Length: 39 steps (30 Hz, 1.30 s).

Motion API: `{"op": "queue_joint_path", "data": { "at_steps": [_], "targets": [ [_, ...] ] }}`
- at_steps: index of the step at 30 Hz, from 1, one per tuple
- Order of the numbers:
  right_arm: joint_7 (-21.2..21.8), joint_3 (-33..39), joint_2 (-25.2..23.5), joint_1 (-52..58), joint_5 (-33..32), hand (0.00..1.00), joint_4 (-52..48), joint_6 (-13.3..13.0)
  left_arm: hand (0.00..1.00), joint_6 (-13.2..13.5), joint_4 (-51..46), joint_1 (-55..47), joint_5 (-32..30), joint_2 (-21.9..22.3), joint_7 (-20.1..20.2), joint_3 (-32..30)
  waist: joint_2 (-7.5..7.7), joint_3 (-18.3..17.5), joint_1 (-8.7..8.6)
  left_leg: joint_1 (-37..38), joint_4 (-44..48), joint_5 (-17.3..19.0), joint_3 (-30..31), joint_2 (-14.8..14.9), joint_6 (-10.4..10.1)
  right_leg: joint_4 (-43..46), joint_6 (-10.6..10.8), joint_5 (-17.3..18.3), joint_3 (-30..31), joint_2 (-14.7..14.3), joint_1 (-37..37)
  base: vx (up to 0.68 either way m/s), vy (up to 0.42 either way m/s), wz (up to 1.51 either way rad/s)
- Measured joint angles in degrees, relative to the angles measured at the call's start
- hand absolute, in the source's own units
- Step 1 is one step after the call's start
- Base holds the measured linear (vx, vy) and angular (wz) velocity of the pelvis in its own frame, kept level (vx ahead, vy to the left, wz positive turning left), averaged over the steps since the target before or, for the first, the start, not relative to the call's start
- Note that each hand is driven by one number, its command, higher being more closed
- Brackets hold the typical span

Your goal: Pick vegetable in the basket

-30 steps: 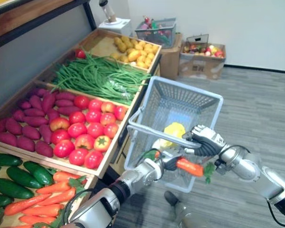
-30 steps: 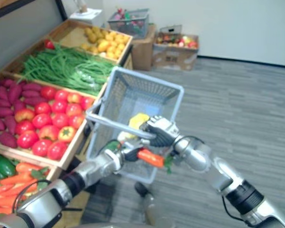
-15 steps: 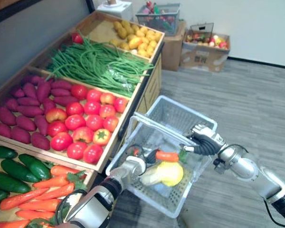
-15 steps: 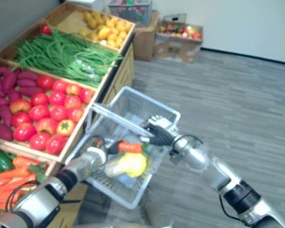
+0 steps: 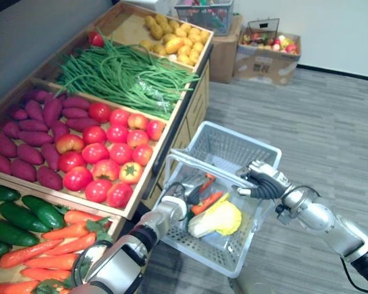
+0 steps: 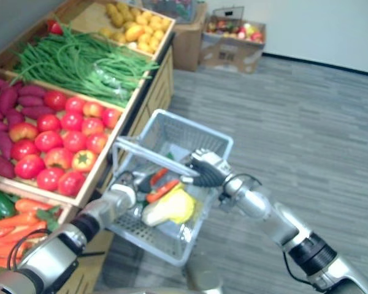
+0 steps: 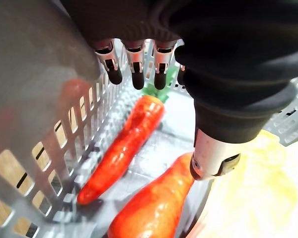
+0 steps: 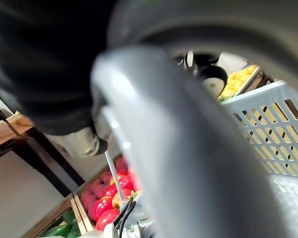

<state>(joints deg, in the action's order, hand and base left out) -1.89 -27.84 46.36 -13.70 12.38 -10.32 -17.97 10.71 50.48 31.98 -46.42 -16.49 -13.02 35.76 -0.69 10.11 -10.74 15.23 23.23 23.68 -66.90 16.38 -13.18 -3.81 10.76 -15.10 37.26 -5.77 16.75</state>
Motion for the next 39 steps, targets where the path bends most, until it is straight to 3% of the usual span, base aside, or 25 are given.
{"op": "queue_joint_path", "data": {
  "at_steps": [9, 13, 17, 19, 21, 26, 29, 33, 37, 39],
  "targets": [
    [0.0, 0.4, 0.0, 1.0, 0.0, 1.00, 0.2, 0.0, 0.00, 0.3, -1.5, 0.3, 0.1, -0.2, 0.0, 0.6, 0.01, 0.1, 0.09, -0.3, -0.1, 0.0, 1.8, 0.0, 0.0, 0.0, 0.1, -0.1, -1.3, 0.8, -0.6, 0.00, -0.035, 0.10],
    [0.0, 1.2, -0.1, 2.5, 0.1, 1.00, 2.5, 0.0, 0.00, 1.3, -13.0, 0.3, 0.3, -2.8, 0.0, 1.2, 0.01, 0.1, 0.80, -1.4, 0.0, -0.1, 4.6, 0.3, 0.4, -0.1, 0.1, -0.1, -3.8, 2.1, -1.1, -0.01, -0.035, 0.31],
    [0.0, 7.3, -0.3, 6.8, 1.1, 1.00, 6.8, 0.4, 0.00, 3.9, -25.8, -0.3, 1.4, -5.0, 1.0, 4.0, -0.02, 0.0, 3.33, -2.3, -0.2, -0.6, 7.9, 0.6, 1.1, 0.0, 0.0, 0.0, -7.3, 3.6, -2.3, -0.02, -0.034, 0.43],
    [0.0, 10.6, -0.7, 8.3, 1.3, 1.00, 8.0, 0.7, 0.00, 5.2, -30.2, -1.3, 3.0, -6.3, 1.6, 5.6, 0.00, 0.0, 3.49, -3.2, 0.0, -0.8, 9.9, 0.7, 1.4, 0.1, -0.2, 0.2, -9.5, 4.5, -2.7, -0.04, -0.026, 0.61],
    [-0.2, 15.9, -2.7, 11.8, 1.6, 1.00, 11.1, 1.4, 0.00, 7.0, -37.5, -2.2, 5.8, -7.2, 2.3, 6.7, -0.23, -0.5, 4.06, -5.3, 0.2, -1.1, 14.1, 0.7, 2.0, 0.4, -0.7, 0.5, -13.6, 6.3, -3.2, -0.05, -0.026, 0.85],
    [-0.4, 21.5, -9.4, 16.7, 5.8, 1.00, 20.6, 4.5, 0.00, 9.5, -48.4, -2.8, 10.4, -8.8, 2.9, 8.5, -0.38, -3.2, 6.42, -10.0, 1.3, -2.0, 22.5, 1.2, 3.4, 0.6, -1.4, 1.0, -21.9, 9.3, -4.4, -0.06, -0.040, 0.87],
    [-0.6, 25.9, -13.1, 18.3, 7.8, 1.00, 25.2, 6.4, 0.00, 11.2, -53.9, -3.0, 13.2, -12.1, 4.8, 11.9, -0.59, -4.4, 7.45, -12.4, 2.2, -2.2, 27.1, 1.1, 3.9, 1.0, -1.4, 1.8, -26.4, 11.1, -5.4, -0.08, -0.033, 0.83],
    [-2.8, 32.7, -18.4, 20.0, 8.5, 1.00, 31.8, 9.3, 0.00, 14.1, -63.0, -3.1, 22.5, -18.0, 9.5, 15.9, -0.50, -7.3, 8.62, -14.9, 2.3, -2.7, 31.9, 0.4, 4.5, 2.1, -1.7, 3.1, -31.2, 13.1, -6.2, -0.05, -0.016, 0.61],
    [-5.3, 40.4, -22.3, 21.0, 10.1, 1.00, 36.5, 10.6, 0.00, 14.4, -68.5, -3.5, 27.2, -19.9, 9.5, 15.4, -0.12, -8.7, 9.51, -16.8, 2.0, -3.9, 36.5, -0.6, 5.4, 2.1, -2.0, 3.5, -35.8, 14.7, -7.5, -0.01, -0.004, 0.64],
    [-6.7, 46.7, -25.1, 22.0, 10.1, 1.00, 39.2, 11.4, 0.00, 14.3, -71.1, -8.3, 28.2, -20.3, 9.2, 10.6, 0.44, -9.5, 9.87, -18.9, 1.3, -4.8, 40.3, -1.8, 5.6, 2.1, -2.1, 4.0, -39.5, 16.2, -8.1, -0.01, -0.001, 0.76]
  ]
}}
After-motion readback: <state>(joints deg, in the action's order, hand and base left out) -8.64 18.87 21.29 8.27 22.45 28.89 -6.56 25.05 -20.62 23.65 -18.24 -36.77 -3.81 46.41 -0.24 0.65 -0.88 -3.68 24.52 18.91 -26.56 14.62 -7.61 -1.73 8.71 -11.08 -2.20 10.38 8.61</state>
